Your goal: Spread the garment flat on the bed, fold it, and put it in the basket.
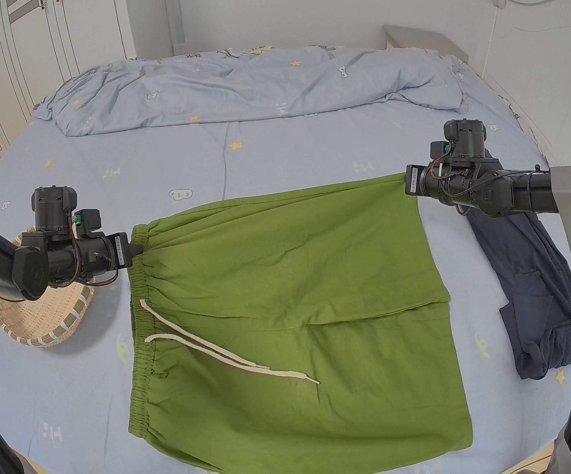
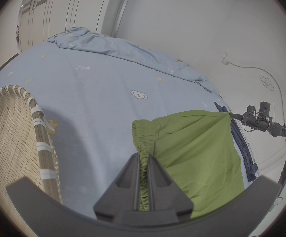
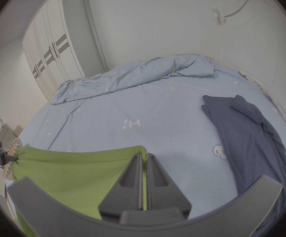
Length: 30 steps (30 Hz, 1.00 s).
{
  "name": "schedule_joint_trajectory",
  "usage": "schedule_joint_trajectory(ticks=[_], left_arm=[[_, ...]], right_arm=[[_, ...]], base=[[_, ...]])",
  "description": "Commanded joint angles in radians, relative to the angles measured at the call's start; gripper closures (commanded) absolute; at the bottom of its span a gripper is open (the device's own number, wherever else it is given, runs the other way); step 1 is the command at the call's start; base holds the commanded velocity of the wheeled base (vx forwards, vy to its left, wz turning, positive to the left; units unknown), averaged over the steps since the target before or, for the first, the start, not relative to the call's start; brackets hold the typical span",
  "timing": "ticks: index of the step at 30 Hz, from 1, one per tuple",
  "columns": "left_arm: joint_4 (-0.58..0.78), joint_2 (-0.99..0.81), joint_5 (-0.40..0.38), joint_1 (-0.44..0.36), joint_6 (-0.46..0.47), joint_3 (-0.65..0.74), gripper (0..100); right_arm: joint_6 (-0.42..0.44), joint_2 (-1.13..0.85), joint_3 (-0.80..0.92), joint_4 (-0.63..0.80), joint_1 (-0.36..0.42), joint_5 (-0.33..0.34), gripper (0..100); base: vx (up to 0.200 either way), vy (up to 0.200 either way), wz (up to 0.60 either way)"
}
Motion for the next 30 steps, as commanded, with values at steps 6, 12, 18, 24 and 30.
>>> schedule_joint_trajectory(ticks=[6,12,18,24,30], left_arm=[[0.001,0.016,0.0,-0.006,-0.001,-0.003,100],[0.001,0.024,0.002,-0.02,-0.001,-0.004,0],[-0.031,0.012,0.009,-0.028,-0.001,0.002,0],[-0.054,-0.067,0.048,-0.043,-0.007,0.045,0],[-0.054,-0.212,0.046,-0.083,-0.037,0.201,0]], right_arm=[[0.003,0.022,-0.004,-0.002,-0.002,-0.001,100],[0.009,0.019,0.0,-0.003,0.001,0.001,0],[0.012,-0.004,0.01,-0.002,-0.003,0.001,0],[0.052,-0.132,0.122,0.001,-0.005,0.004,0],[0.121,-0.314,0.385,0.001,-0.011,0.022,0]], base=[[0.0,0.0,0.0],[0.0,0.0,0.0],[0.0,0.0,0.0],[0.0,0.0,0.0],[0.0,0.0,0.0]])
